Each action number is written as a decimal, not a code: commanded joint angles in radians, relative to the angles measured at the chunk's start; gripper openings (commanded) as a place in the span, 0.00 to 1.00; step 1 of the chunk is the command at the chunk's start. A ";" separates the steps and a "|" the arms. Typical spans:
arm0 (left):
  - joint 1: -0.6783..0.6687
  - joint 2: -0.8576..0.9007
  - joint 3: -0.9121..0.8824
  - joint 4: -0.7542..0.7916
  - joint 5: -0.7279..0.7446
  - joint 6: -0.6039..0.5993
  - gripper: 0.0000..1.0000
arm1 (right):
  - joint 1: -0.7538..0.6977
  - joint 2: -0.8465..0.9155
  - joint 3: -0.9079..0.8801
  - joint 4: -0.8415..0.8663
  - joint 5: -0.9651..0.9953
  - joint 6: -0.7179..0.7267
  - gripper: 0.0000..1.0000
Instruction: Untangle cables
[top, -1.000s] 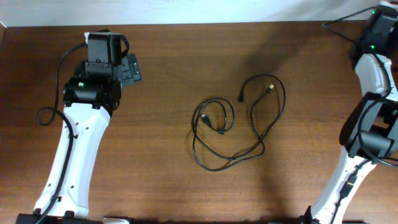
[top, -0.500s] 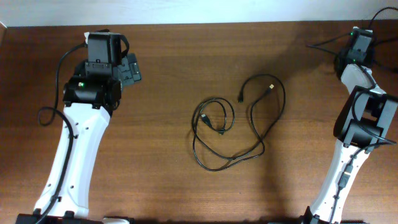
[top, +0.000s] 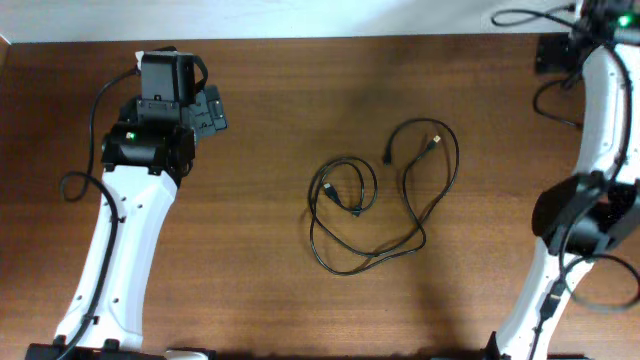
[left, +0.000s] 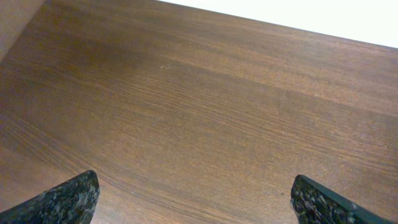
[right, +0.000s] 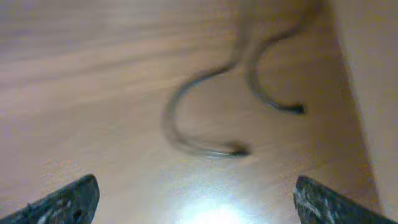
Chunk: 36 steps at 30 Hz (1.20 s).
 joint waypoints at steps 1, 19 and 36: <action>0.001 0.000 -0.008 0.003 -0.014 0.013 0.99 | 0.068 -0.034 0.089 -0.169 -0.228 -0.041 0.99; 0.000 -0.001 0.214 0.177 0.059 0.010 0.99 | 0.397 -0.241 0.096 -0.269 -0.058 0.021 0.99; 0.003 -0.066 0.350 0.114 -0.064 0.162 0.99 | 0.286 -0.893 -0.843 0.637 -0.106 -0.038 0.98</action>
